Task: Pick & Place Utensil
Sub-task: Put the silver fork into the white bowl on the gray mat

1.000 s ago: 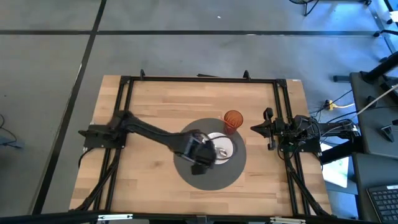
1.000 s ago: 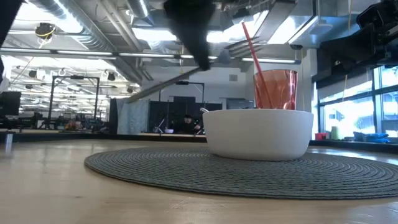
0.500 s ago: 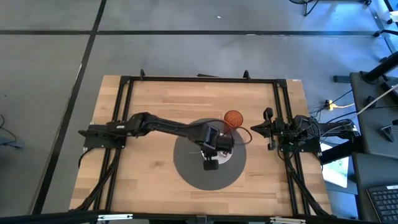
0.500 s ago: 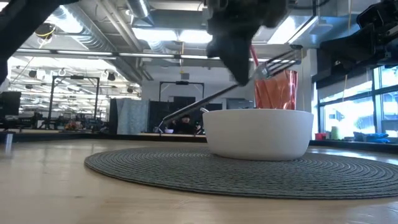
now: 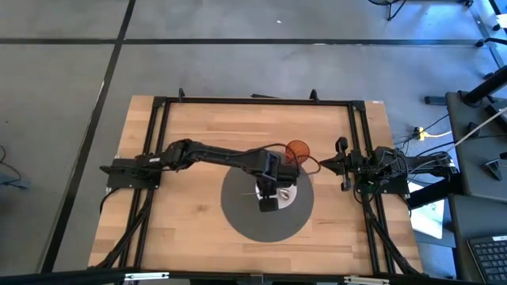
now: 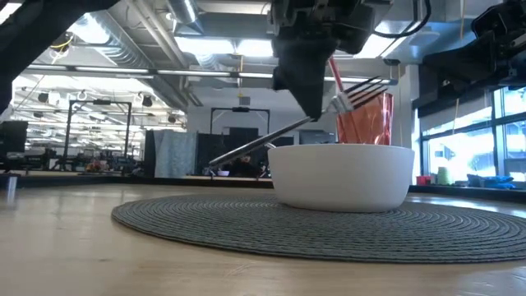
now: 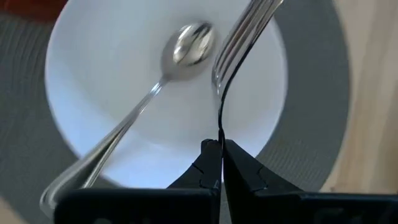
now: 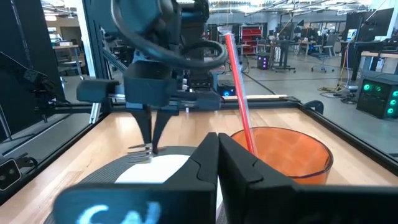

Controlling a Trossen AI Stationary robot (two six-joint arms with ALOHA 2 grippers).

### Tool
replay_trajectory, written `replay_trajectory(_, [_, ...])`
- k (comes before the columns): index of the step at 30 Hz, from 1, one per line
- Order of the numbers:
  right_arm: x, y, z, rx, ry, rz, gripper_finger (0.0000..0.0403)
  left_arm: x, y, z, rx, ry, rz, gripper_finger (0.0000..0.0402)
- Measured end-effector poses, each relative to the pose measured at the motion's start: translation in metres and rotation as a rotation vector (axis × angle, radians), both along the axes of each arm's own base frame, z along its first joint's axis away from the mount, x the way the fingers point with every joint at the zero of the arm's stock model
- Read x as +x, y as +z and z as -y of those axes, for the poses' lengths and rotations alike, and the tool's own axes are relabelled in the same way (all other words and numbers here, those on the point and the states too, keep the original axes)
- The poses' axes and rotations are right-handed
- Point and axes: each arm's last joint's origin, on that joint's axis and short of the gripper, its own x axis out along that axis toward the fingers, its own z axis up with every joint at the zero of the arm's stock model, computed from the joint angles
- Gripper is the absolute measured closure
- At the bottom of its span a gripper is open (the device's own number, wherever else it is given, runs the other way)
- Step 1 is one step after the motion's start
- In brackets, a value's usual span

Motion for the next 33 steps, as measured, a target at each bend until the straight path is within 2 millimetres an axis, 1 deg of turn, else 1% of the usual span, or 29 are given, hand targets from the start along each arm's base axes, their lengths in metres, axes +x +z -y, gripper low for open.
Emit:
replay_trajectory(4, [0.000,0.000,0.000,0.000,0.000,0.000,0.0397,0.005,0.001,-0.005,-0.012,-0.017,0.052,0.0399])
replay_trajectory(10, [0.000,0.000,0.000,0.000,0.000,0.000,0.0397,0.007,0.001,-0.021,-0.003,0.016,0.057,0.0399])
replay_trajectory(14, [0.000,0.000,0.000,0.000,0.000,0.000,0.0397,0.009,-0.001,-0.023,-0.003,0.020,0.059,0.0399])
replay_trajectory(16, [0.000,0.000,0.000,0.000,0.000,0.000,0.0397,0.011,-0.007,-0.024,-0.005,0.018,0.047,0.0398])
replay_trajectory(20, [0.000,0.000,0.000,0.000,0.000,0.000,0.0397,0.016,-0.029,-0.024,-0.047,0.007,-0.015,0.0398])
replay_trajectory(23, [0.000,0.000,0.000,0.000,0.000,0.000,0.0397,0.018,-0.041,-0.024,-0.046,0.009,-0.043,0.0398])
replay_trajectory(26, [0.000,0.000,0.000,0.000,0.000,0.000,0.0397,0.019,-0.045,-0.025,-0.046,0.011,-0.049,0.0398])
replay_trajectory(33, [0.000,0.000,0.000,0.000,0.000,0.000,0.0397,0.022,-0.043,-0.032,-0.045,0.019,-0.014,0.0391])
